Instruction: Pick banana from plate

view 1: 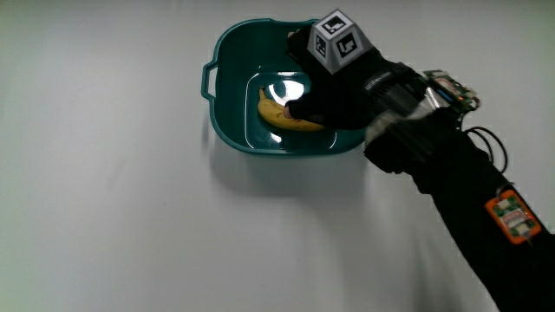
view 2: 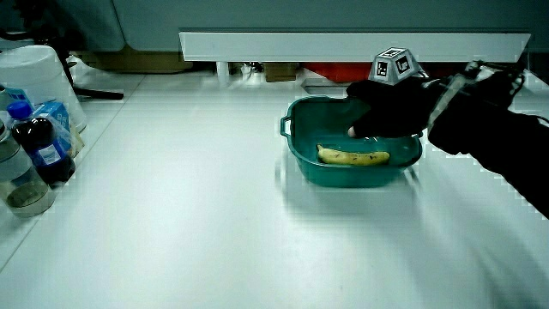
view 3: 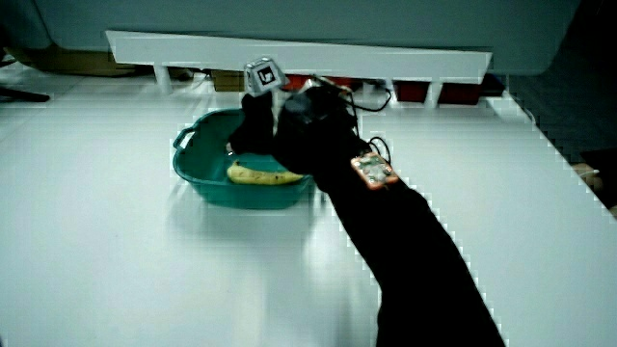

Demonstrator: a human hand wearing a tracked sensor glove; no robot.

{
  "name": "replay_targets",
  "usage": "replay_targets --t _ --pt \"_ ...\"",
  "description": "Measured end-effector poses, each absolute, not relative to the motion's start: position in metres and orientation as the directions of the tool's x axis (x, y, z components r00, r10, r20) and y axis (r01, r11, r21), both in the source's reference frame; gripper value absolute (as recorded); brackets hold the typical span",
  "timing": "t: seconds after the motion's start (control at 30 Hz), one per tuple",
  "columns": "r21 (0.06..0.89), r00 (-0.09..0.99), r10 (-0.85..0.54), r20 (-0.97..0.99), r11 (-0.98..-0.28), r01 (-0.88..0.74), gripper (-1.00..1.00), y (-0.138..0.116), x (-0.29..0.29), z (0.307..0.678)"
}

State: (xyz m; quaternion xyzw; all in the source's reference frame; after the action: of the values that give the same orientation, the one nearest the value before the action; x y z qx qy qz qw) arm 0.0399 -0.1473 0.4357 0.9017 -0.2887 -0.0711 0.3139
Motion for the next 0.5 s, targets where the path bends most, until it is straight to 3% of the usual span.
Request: replay_targets --t 0.5 --pt "0.714 0.842 -0.537 0.04 -0.575 -0.401 0.0 -0.14 0.03 0.492"
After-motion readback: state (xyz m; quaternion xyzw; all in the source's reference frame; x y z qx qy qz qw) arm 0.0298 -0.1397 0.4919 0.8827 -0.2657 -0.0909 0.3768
